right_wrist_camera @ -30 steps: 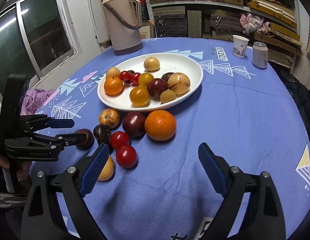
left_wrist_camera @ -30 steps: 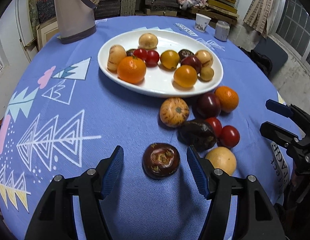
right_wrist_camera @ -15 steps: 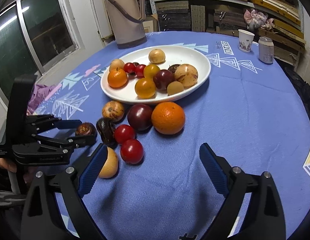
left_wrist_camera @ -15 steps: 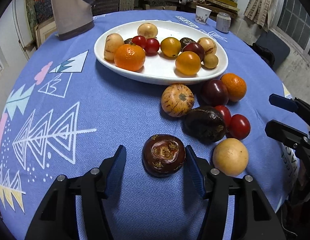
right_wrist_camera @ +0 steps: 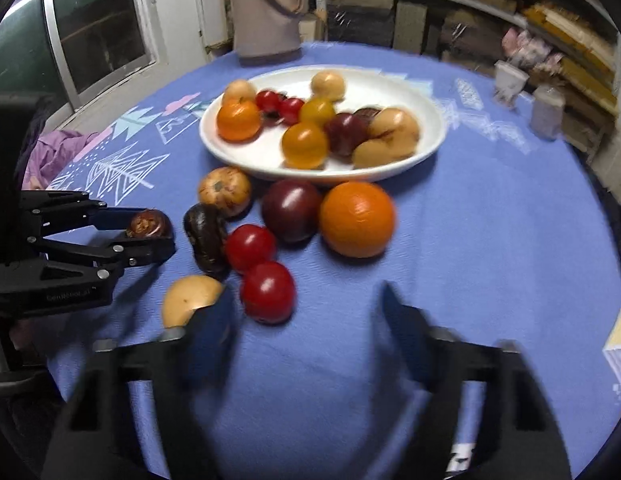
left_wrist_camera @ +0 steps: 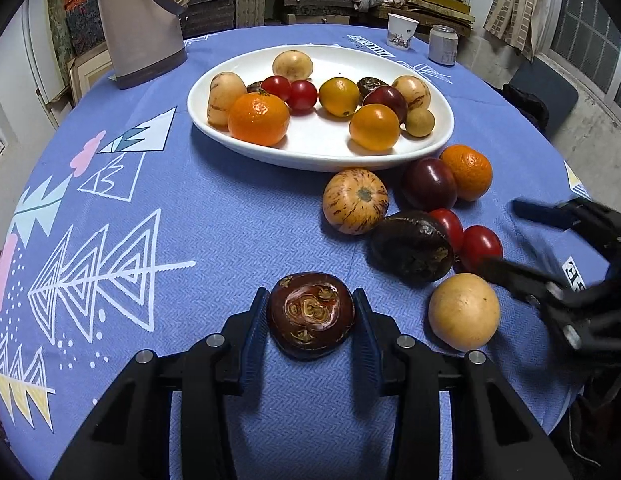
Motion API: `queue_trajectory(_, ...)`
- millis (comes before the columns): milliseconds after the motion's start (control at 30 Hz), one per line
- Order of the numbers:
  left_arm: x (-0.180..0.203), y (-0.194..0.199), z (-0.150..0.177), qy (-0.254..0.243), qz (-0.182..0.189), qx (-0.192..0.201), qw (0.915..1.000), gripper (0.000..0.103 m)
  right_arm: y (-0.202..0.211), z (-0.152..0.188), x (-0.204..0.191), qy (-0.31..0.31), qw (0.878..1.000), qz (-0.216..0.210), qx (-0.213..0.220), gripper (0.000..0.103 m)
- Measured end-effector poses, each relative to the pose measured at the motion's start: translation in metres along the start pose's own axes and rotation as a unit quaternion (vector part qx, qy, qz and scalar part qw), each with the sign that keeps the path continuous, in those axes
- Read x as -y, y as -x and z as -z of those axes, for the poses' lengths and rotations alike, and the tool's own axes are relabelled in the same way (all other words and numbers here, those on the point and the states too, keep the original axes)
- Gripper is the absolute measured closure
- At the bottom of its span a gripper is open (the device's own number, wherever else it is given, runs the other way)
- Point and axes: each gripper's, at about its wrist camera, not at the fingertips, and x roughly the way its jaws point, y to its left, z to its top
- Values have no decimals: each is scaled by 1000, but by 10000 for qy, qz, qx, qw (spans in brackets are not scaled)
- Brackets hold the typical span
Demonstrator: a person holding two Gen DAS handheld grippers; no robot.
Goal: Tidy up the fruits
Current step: 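Grasp a dark brown wrinkled fruit with the left gripper, then grasp a red cherry tomato with the right gripper while the left holds the brown fruit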
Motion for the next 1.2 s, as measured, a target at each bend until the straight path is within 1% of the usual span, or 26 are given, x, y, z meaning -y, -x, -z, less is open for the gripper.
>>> queue_trajectory(33, 0, 0, 0, -4, -4, 7, 10000, 61, -2, -1, -1, -21, 10000, -61, -41, 48)
queue_trajectory(67, 0, 0, 0, -3, 2, 9, 10000, 61, -6, -1, -2, -1, 10000, -23, -63, 50)
queue_trajectory(133, 0, 0, 1, 1, 22, 17, 10000, 61, -8, -3, -2, -37, 9999, -94, -73, 50)
queue_trajectory(167, 0, 0, 1, -1, 28, 22, 10000, 61, -10, -4, -1, -97, 9998, -160, -112, 55)
queue_trajectory(200, 0, 0, 1, -1, 29, 23, 10000, 61, -12, -4, 2, -178, 9995, -219, -161, 66)
queue_trajectory(233, 0, 0, 1, 1, 32, 27, 10000, 61, -12, -4, 2, -195, 9995, -177, -148, 72)
queue_trajectory(267, -1, 0, 1, 3, 38, 28, 10000, 61, -11, -4, 4, -220, 9994, -199, -148, 74)
queue_trajectory(367, -2, 1, 0, 47, 99, 17, 9999, 61, -4, -2, 9, -388, 9987, -325, -109, 74)
queue_trajectory(533, -5, 4, 0, 62, 133, 37, 9999, 61, 16, 4, 18, -386, 9989, -271, 86, 74)
queue_trajectory(700, -6, 20, -4, 72, 158, 198, 9997, 61, 29, 7, 24, -408, 9987, -218, 214, 74)
queue_trajectory(800, -8, 31, -10, 50, 100, 309, 9995, 61, 37, 3, 24, -392, 9984, -253, 324, 74)
queue_trajectory(1000, -13, 43, -30, 84, 34, 457, 9989, 61, 51, -15, 27, -331, 9976, -227, 569, 74)
queue_trajectory(1200, -16, 45, -68, 25, -45, 674, 9977, 61, 53, -51, 34, -186, 9970, -102, 746, 74)
